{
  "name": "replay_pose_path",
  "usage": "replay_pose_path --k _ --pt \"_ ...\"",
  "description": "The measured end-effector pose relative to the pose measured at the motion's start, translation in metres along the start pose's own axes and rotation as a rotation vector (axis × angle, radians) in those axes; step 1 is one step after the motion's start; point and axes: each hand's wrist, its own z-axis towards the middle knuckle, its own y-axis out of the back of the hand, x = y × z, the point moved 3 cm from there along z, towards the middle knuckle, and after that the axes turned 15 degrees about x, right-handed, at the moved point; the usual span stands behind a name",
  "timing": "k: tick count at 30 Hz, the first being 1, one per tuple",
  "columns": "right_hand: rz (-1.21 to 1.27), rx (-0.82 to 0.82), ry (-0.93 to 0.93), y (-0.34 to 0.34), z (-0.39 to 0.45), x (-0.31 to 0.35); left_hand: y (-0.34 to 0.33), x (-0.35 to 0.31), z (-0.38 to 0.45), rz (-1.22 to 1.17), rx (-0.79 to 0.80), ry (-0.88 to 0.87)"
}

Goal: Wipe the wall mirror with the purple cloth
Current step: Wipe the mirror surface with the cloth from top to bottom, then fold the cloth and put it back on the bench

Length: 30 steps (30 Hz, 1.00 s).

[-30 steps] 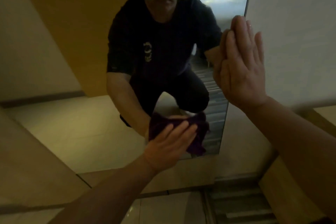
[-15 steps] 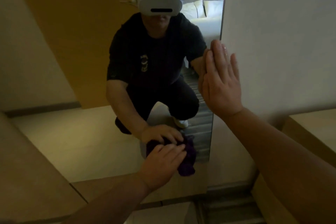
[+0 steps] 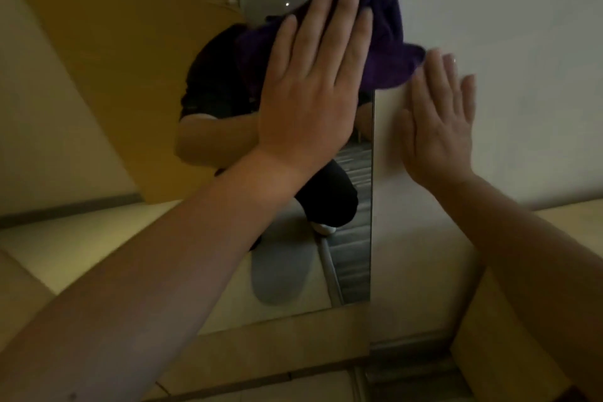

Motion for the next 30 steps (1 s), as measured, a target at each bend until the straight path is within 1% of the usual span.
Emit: replay_pose_path --k 2,4,6,8,11,16,18,20,23,26,30 --pt "-0.048 -0.048 0.06 -0.009 -0.002 -0.005 -0.017 -0.015 -0.033 0.008 0.023 -0.066" --pt "-0.089 -0.087 0.1 -0.014 -0.005 -0.01 -0.04 -0.038 -0.085 0.012 0.098 -0.174" --pt "-0.098 -0.108 0.098 -0.017 -0.009 -0.014 -0.067 -0.066 -0.155 0.04 0.247 -0.309" --pt "-0.1 -0.131 0.093 -0.02 -0.014 -0.016 -0.094 -0.091 -0.224 0.052 0.406 -0.406" --pt "-0.113 -0.143 0.09 -0.024 -0.016 -0.014 -0.123 -0.119 -0.293 0.041 0.567 -0.54" --pt "-0.105 -0.134 0.075 -0.028 -0.023 -0.014 -0.143 -0.131 -0.366 0.092 1.01 -0.757" --pt "-0.116 -0.121 0.069 -0.028 -0.023 -0.014 -0.142 -0.129 -0.369 0.075 1.131 -0.786" --pt "-0.105 -0.1 0.06 -0.027 -0.021 -0.012 -0.136 -0.124 -0.364 -0.008 1.217 -0.786" --pt "-0.083 -0.035 0.048 -0.022 -0.023 -0.012 -0.126 -0.116 -0.358 -0.105 1.281 -0.788" --pt "-0.08 0.069 0.02 -0.017 -0.024 -0.011 -0.11 -0.102 -0.349 -0.236 1.233 -0.766" --pt "-0.073 0.23 -0.066 -0.002 -0.027 -0.001 -0.078 -0.069 -0.328 -0.338 1.162 -0.593"
